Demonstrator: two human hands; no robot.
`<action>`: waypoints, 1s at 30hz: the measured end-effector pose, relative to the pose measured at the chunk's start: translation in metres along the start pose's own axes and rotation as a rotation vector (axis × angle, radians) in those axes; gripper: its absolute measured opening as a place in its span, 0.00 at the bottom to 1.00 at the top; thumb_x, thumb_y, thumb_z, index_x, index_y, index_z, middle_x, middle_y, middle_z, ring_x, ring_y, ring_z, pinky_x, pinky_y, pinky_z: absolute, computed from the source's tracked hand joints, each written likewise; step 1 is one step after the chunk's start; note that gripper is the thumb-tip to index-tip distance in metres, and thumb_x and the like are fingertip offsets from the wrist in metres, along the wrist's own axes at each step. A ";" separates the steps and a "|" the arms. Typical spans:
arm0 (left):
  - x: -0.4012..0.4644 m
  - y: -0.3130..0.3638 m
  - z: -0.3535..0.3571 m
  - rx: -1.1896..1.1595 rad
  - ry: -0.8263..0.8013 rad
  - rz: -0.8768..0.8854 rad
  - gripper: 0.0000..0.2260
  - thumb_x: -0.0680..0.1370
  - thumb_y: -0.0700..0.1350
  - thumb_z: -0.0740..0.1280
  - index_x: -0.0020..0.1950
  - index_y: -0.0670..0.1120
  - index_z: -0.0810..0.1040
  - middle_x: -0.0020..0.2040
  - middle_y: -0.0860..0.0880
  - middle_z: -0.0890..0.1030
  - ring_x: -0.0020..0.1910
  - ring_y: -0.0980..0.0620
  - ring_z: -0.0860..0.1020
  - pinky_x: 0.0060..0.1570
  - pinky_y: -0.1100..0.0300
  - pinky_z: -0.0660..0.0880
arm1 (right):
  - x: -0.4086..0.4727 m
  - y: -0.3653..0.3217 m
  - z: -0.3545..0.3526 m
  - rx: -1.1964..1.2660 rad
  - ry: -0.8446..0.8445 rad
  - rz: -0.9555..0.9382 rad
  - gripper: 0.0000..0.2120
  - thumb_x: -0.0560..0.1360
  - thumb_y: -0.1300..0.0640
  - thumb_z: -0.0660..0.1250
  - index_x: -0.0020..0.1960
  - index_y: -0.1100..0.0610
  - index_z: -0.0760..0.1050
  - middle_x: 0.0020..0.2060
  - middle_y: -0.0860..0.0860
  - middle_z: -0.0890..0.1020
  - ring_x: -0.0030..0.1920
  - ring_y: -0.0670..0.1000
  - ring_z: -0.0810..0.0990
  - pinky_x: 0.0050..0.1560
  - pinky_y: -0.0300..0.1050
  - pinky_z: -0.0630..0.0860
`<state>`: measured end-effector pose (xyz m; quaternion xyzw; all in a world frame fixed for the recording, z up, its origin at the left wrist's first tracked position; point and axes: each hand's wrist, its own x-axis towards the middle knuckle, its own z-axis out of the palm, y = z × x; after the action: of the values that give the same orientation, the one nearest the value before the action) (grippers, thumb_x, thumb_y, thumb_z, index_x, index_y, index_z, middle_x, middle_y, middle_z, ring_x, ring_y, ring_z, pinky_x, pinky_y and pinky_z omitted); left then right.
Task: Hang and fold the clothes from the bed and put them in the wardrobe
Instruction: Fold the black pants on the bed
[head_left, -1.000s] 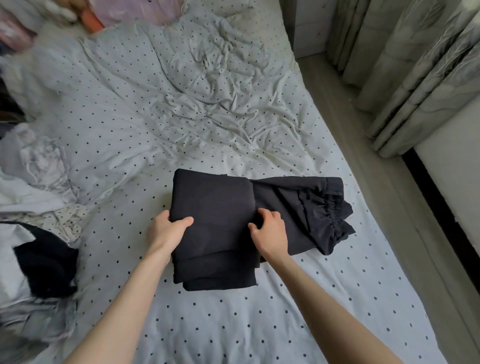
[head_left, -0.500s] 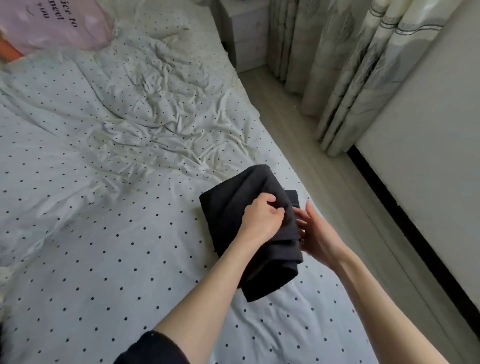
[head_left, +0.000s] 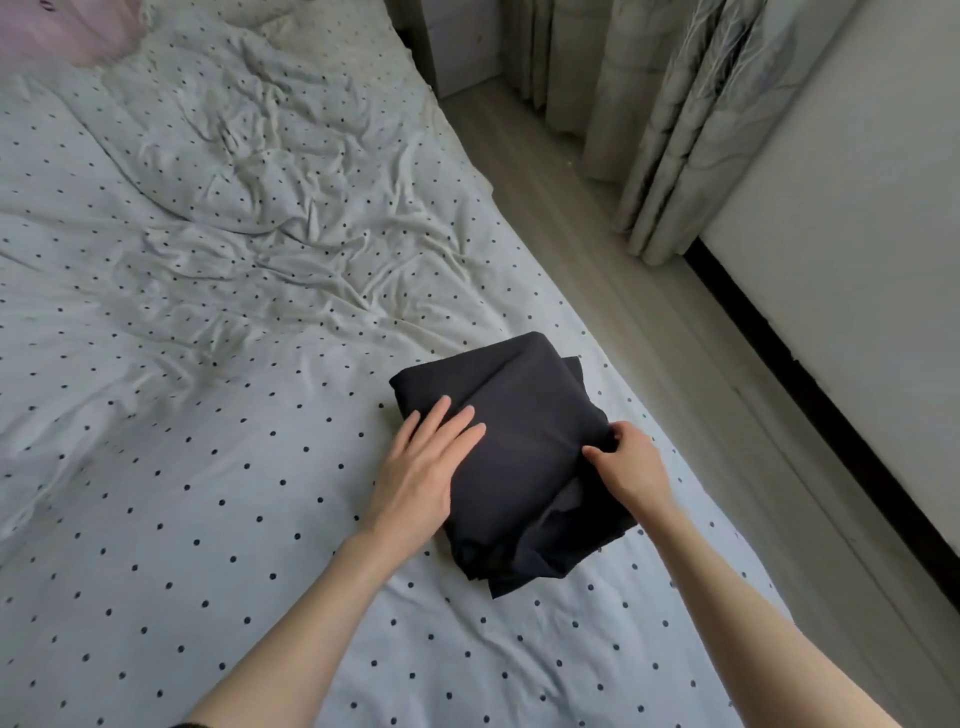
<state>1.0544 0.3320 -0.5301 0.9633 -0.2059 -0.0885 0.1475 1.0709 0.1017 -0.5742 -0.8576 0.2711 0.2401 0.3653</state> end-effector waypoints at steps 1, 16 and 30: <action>0.001 -0.002 -0.001 0.016 -0.017 -0.043 0.37 0.66 0.22 0.60 0.73 0.44 0.66 0.74 0.47 0.64 0.74 0.43 0.58 0.73 0.47 0.56 | -0.004 -0.002 0.003 -0.073 0.053 0.005 0.20 0.75 0.56 0.65 0.65 0.56 0.69 0.62 0.54 0.73 0.62 0.56 0.71 0.57 0.50 0.69; 0.010 -0.041 0.011 0.405 -0.433 0.056 0.47 0.73 0.36 0.62 0.69 0.53 0.25 0.75 0.50 0.30 0.71 0.47 0.27 0.67 0.44 0.28 | -0.045 0.001 0.086 -0.572 -0.026 -0.500 0.53 0.65 0.24 0.55 0.73 0.47 0.28 0.72 0.46 0.29 0.72 0.51 0.26 0.68 0.68 0.33; 0.051 -0.050 0.045 0.479 -0.477 0.212 0.50 0.72 0.46 0.66 0.68 0.57 0.22 0.75 0.42 0.32 0.74 0.40 0.34 0.72 0.39 0.42 | -0.014 0.021 0.080 -0.413 -0.090 -0.244 0.60 0.55 0.18 0.53 0.73 0.44 0.27 0.74 0.50 0.30 0.74 0.57 0.30 0.68 0.71 0.40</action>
<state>1.1080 0.3427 -0.5936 0.8960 -0.3485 -0.2442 -0.1266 1.0306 0.1538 -0.6251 -0.9289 0.0940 0.2824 0.2202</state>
